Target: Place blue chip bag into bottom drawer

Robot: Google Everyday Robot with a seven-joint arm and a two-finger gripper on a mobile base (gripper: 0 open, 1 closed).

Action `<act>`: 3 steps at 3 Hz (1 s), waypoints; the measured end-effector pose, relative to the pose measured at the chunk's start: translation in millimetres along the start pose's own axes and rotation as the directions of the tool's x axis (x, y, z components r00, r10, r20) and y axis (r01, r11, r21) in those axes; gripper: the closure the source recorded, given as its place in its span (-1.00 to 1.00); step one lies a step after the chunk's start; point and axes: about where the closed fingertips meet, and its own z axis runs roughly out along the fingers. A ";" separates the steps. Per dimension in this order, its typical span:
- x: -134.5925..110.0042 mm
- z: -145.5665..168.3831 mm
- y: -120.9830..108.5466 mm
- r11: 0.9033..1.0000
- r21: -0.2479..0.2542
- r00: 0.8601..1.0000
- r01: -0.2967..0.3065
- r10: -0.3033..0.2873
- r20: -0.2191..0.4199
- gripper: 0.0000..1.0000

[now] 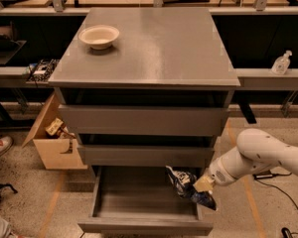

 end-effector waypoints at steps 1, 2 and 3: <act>7.8 34.8 -12.0 1.000 -0.003 1.000 0.000 0.000 -0.030 1.00; 15.9 77.4 -26.7 1.000 -0.005 1.000 -0.001 0.001 -0.014 1.00; 21.1 115.3 -40.2 1.000 0.009 0.998 -0.008 0.007 0.070 1.00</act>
Offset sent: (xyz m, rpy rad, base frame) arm 0.0193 0.0196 -0.1399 0.0114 -0.0157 -0.0145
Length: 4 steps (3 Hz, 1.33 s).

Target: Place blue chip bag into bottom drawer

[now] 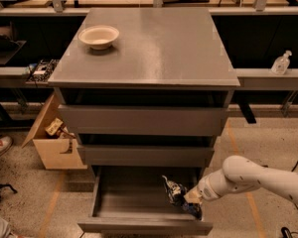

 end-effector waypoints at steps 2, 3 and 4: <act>-1.1 66.1 -20.4 0.998 -0.062 0.986 -0.026 0.036 0.164 1.00; -9.8 97.1 -26.9 0.994 -0.109 0.976 -0.020 0.043 0.214 1.00; -26.8 119.4 -26.7 0.991 -0.137 0.967 0.009 0.026 0.254 1.00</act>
Offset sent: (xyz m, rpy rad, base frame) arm 0.0393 0.0385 -0.1024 0.2643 -0.0795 -0.0816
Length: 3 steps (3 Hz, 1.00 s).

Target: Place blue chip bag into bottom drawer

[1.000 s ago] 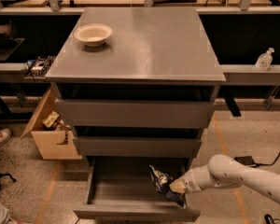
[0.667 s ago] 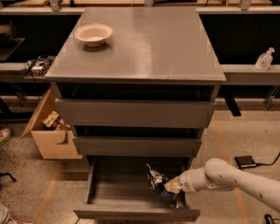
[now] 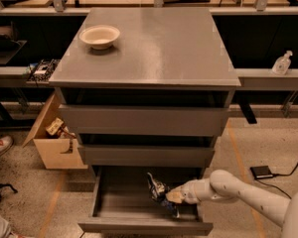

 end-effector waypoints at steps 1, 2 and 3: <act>-14.2 19.8 0.6 0.999 -0.036 0.999 0.026 -0.025 0.029 1.00; -15.0 22.4 1.1 0.999 -0.040 0.999 0.027 -0.026 0.031 0.70; -14.8 24.6 2.6 0.999 -0.044 0.999 0.028 -0.026 0.029 0.24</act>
Offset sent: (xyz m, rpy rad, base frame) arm 0.0125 0.0194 -0.0039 0.0397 -0.0205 0.0240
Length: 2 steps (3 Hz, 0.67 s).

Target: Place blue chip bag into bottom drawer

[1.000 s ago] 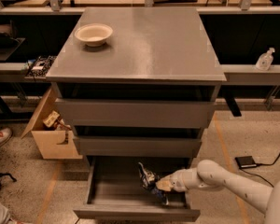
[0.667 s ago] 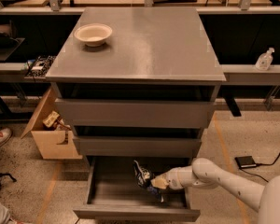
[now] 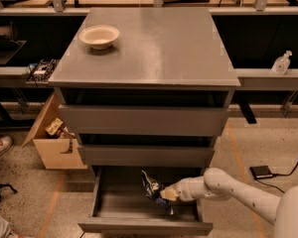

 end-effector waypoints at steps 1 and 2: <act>0.4 2.2 1.5 1.000 -0.004 1.000 0.000 0.000 -0.001 -0.25; 0.8 4.2 2.9 1.000 -0.008 1.000 0.000 0.000 -0.003 -0.71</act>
Offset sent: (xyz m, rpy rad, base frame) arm -0.0010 0.0023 -0.0009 0.0018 0.0021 0.0032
